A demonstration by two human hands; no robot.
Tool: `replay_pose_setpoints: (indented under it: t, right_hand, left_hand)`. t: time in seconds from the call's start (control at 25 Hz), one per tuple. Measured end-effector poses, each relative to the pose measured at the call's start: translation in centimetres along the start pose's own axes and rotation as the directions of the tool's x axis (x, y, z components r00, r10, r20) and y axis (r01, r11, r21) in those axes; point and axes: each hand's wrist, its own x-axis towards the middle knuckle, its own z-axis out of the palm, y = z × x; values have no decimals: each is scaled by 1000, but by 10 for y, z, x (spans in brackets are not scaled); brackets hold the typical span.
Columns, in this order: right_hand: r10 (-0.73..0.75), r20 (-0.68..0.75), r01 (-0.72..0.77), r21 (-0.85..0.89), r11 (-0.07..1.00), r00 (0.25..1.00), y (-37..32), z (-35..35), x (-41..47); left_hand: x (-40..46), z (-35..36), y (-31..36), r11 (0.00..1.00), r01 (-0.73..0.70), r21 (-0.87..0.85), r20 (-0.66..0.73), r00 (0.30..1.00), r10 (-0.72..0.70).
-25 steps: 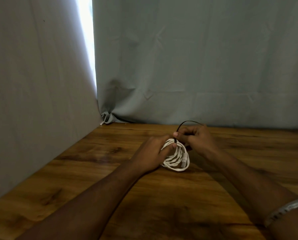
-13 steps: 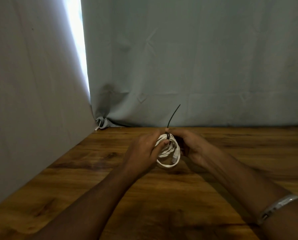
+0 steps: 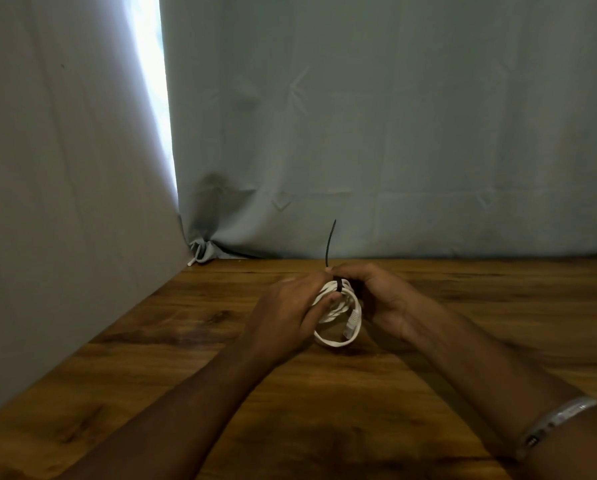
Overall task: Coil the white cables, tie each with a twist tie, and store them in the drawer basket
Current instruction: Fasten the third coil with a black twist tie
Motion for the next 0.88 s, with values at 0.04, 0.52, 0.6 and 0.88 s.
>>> replay_pose_setpoints:
  t: [0.04, 0.52, 0.6, 0.88]
  right_hand:
    - [9, 14, -8, -8, 1000, 1000, -1, -1, 1]
    - [154, 202, -189, 171, 967, 967, 0, 2, -11]
    - [154, 241, -196, 161, 967, 958, -3, 3, -13]
    - [69, 18, -69, 27, 997, 997, 4, 9, -5]
  left_hand:
    - [0, -1, -1, 998, -31, 52, -13, 999, 32]
    - [-1, 8, 1, 989, -92, 120, -144, 984, 109]
    - [0, 5, 4, 998, -36, 45, -192, 980, 44]
    - [3, 11, 8, 976, 193, -99, -152, 967, -206]
